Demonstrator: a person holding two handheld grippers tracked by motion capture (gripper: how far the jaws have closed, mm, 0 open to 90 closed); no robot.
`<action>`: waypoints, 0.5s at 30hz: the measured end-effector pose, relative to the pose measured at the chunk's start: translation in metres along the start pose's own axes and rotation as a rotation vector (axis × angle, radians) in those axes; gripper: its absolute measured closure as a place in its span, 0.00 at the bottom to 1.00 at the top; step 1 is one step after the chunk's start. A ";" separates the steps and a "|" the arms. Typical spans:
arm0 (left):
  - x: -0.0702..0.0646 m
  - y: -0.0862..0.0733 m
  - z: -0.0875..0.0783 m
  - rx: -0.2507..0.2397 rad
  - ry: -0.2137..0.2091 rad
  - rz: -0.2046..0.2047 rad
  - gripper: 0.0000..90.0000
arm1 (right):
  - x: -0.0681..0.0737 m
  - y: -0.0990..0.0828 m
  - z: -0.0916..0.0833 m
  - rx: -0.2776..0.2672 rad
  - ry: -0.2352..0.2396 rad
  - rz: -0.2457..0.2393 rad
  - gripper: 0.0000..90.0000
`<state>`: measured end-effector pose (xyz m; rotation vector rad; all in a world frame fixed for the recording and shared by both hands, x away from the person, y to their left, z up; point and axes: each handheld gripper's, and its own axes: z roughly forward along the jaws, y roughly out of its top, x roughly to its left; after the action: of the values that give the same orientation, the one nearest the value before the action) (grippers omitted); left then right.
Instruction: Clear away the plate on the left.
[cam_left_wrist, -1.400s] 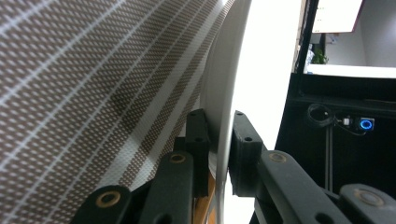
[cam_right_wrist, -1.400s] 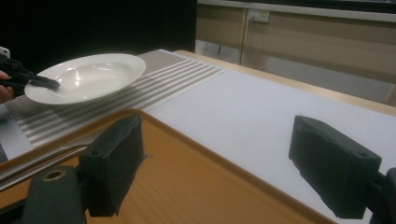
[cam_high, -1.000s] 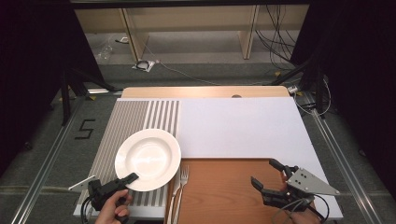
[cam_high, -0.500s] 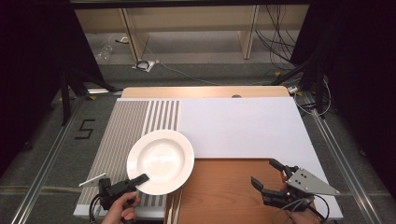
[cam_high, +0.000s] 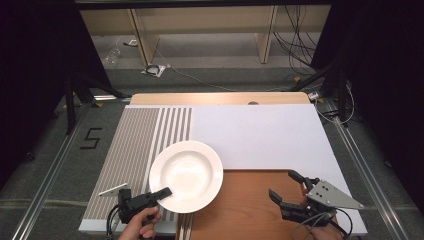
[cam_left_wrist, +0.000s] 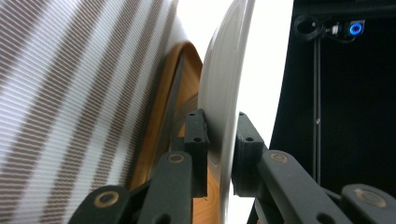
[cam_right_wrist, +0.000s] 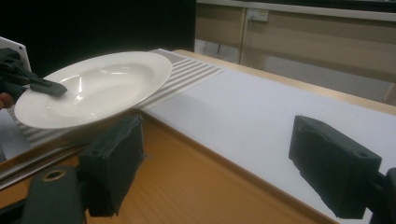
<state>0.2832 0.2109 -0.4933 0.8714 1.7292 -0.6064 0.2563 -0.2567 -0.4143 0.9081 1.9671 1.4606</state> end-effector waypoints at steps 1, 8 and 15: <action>-0.001 -0.002 0.002 0.009 0.000 0.002 0.88 | 0.000 0.000 0.000 -0.003 0.000 0.002 0.21; -0.007 -0.011 0.019 0.079 0.012 0.037 0.87 | 0.000 0.000 0.000 -0.003 -0.001 0.005 0.21; -0.011 -0.020 0.034 0.121 0.013 0.057 0.87 | 0.000 0.000 0.000 -0.006 -0.002 0.004 0.21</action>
<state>0.2888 0.1704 -0.4939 1.0079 1.6873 -0.6745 0.2563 -0.2573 -0.4141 0.9113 1.9595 1.4669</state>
